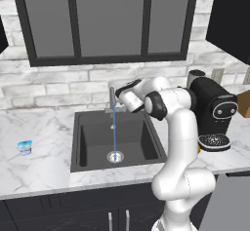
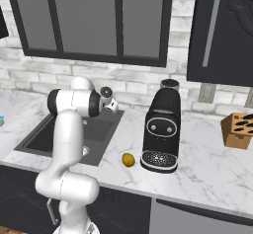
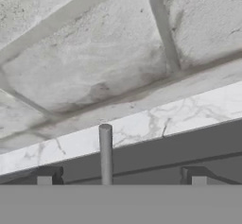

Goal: Turn on the sink faucet. Then move the lemon from the counter to the sink. Turn off the sink. Move the vegetable from the sink to the pot next to the stove. Finally move the pot to the rear left burner.

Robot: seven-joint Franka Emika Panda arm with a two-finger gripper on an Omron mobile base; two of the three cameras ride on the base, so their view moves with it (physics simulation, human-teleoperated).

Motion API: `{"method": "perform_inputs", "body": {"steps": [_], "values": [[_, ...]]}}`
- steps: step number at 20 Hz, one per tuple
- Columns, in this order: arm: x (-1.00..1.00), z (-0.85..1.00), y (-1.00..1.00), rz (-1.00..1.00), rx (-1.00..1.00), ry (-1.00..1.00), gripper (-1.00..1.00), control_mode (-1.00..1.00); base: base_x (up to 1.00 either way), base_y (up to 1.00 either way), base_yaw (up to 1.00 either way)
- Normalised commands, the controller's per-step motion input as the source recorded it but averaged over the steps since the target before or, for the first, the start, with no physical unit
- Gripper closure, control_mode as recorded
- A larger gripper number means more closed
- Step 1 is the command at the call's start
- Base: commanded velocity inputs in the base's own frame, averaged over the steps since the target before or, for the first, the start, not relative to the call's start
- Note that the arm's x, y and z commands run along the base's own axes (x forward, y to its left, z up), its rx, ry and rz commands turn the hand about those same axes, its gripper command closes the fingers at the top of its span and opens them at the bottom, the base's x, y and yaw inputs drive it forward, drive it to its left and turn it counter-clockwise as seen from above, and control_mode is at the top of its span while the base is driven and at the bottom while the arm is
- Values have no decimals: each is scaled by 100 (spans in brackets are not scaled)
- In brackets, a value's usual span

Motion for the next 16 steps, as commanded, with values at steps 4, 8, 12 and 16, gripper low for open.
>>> {"method": "perform_inputs", "body": {"steps": [4, 8, 12, 16], "values": [[-36, 47, 0, 0, 0, -3, -100, -100, 0, 0, 0], [-43, 44, 0, 0, 0, -4, -100, -100, 0, 0, 0], [-45, 15, 0, 0, 0, -3, -100, -100, 0, 0, 0], [-60, 12, -3, 0, 0, -3, -100, -100, 0, 0, 0]]}}
